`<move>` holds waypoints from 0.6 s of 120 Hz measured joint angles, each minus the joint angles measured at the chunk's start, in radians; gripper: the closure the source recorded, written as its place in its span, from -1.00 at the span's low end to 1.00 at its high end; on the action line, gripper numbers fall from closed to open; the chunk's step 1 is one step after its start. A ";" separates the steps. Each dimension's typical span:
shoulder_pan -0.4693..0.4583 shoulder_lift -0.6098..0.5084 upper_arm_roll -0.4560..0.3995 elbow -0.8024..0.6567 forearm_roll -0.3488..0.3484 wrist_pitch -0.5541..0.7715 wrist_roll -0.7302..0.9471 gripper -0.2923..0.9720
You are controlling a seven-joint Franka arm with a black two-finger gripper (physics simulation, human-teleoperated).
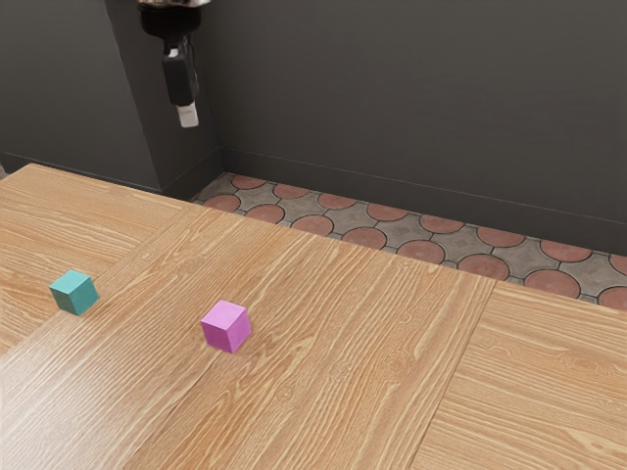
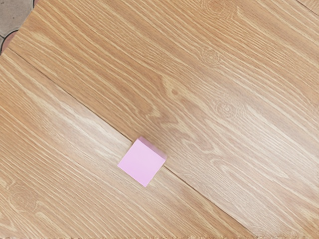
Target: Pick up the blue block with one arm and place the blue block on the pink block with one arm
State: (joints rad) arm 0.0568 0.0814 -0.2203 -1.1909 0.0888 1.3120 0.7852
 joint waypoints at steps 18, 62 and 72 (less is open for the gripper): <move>0.024 0.001 -0.013 -0.009 0.024 -0.018 -0.008 -0.53; 0.023 -0.252 0.162 -0.745 -0.043 0.337 0.238 -0.54; 0.042 -0.245 0.181 -0.754 -0.052 0.373 0.309 -0.54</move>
State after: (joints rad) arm 0.0993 -0.1636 -0.0396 -1.9450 0.0371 1.6854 1.0945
